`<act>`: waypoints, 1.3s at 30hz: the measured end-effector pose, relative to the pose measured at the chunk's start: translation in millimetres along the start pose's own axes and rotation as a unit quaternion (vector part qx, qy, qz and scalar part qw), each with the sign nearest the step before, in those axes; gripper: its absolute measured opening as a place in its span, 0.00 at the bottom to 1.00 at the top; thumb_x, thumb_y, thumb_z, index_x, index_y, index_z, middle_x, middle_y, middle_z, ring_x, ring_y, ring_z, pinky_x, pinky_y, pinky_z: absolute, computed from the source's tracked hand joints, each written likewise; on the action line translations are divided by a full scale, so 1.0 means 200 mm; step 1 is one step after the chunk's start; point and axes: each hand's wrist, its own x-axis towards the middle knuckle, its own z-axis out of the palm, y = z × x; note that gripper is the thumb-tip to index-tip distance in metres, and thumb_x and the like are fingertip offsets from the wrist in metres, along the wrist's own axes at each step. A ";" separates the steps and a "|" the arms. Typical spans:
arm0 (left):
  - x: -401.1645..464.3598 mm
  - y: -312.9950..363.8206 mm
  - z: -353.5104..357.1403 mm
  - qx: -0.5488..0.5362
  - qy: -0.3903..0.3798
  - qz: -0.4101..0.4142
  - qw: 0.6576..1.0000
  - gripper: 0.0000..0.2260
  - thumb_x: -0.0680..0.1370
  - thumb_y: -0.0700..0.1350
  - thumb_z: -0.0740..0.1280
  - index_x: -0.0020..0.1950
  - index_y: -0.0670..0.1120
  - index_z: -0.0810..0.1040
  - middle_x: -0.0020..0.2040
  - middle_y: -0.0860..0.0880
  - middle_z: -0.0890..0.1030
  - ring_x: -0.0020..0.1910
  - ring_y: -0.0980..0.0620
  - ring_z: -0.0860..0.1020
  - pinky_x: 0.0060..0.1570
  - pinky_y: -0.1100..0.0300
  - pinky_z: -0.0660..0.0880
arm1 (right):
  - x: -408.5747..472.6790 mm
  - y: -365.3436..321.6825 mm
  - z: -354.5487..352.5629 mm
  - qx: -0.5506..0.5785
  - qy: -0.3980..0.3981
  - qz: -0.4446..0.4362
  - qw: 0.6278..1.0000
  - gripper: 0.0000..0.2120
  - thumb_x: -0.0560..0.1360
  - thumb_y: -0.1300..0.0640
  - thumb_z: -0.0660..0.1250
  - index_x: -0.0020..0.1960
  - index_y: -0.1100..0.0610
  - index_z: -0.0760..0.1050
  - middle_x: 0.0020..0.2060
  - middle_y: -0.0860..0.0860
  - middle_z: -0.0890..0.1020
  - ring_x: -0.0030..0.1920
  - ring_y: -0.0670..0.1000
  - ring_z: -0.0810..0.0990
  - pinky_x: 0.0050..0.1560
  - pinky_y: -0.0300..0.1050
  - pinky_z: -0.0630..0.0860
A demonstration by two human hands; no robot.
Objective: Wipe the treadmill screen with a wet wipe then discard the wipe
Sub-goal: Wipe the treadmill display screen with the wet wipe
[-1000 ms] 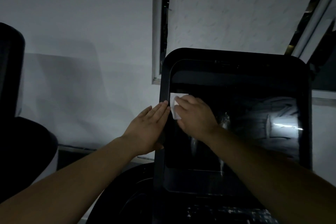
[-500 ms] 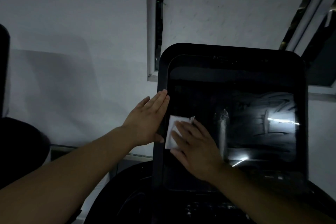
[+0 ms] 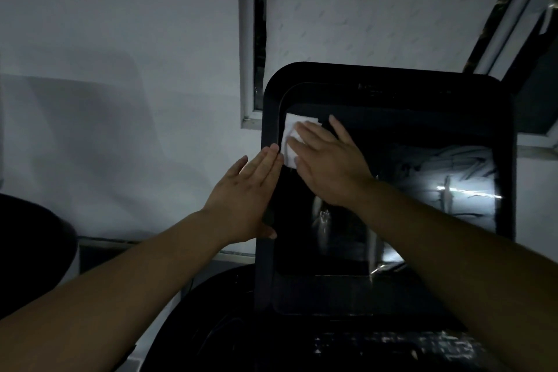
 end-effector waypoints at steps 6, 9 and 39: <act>0.00 0.00 0.01 -0.004 0.004 0.002 1.000 0.62 0.69 0.72 0.69 0.80 0.42 0.31 0.80 0.42 0.29 0.81 0.47 0.33 0.80 0.47 0.43 | -0.06 -0.03 0.01 0.004 -0.015 -0.005 1.000 0.27 0.80 0.48 0.51 0.74 0.55 0.72 0.76 0.56 0.71 0.78 0.54 0.66 0.80 0.62 0.55; 0.00 0.00 0.01 -0.012 0.008 0.003 1.000 0.62 0.69 0.72 0.69 0.80 0.42 0.31 0.81 0.43 0.30 0.81 0.47 0.33 0.80 0.47 0.43 | -0.16 -0.12 0.02 0.013 -0.024 -0.004 1.000 0.27 0.79 0.48 0.52 0.75 0.55 0.71 0.77 0.55 0.70 0.79 0.54 0.64 0.80 0.62 0.54; 0.00 0.06 -0.03 0.039 -0.016 -0.042 0.998 0.63 0.69 0.72 0.70 0.79 0.42 0.29 0.78 0.44 0.26 0.81 0.49 0.35 0.80 0.47 0.41 | -0.48 -0.34 0.11 0.061 0.012 0.024 0.998 0.26 0.76 0.51 0.60 0.71 0.61 0.75 0.74 0.58 0.73 0.77 0.57 0.69 0.79 0.62 0.59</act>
